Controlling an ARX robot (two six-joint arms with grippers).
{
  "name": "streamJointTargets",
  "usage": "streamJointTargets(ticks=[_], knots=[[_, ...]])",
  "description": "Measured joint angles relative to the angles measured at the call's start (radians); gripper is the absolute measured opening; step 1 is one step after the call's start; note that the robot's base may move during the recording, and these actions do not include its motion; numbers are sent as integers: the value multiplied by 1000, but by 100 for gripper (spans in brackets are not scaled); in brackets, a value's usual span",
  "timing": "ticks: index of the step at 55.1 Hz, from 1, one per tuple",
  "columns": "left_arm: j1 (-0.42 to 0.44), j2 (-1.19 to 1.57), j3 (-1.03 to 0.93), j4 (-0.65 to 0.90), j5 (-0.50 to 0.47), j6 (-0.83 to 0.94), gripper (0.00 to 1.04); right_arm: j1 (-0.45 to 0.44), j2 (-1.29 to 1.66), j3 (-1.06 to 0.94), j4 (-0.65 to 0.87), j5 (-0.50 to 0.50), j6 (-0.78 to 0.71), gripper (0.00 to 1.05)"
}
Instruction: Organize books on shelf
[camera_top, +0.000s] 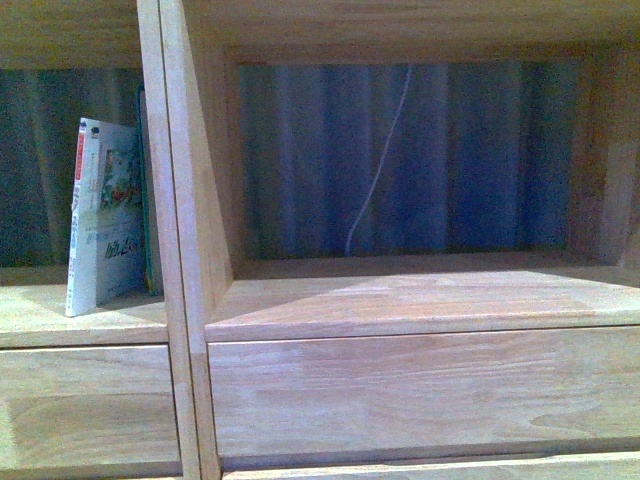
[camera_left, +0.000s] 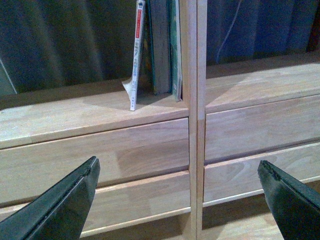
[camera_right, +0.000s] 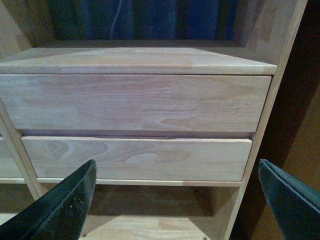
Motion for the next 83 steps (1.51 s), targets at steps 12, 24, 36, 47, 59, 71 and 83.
streamJointTargets(ticks=[12,24,36,47,59,71,83], knots=[[-150,-105,-97,-56,-369,-67,71,0,0,0,0,0,0,98],[-342,-179,-190,-55,-605,-89,32,0,0,0,0,0,0,98],[-416,-211,-226,-50,-643,-95,3,0,0,0,0,0,0,98],[-418,-230,-249,-46,-644,-95,3,0,0,0,0,0,0,98],[-418,-269,-288,-39,-645,-95,3,0,0,0,0,0,0,98],[-418,-279,-298,-39,-645,-95,3,0,0,0,0,0,0,98],[-418,-280,-298,-39,-645,-95,6,0,0,0,0,0,0,98]])
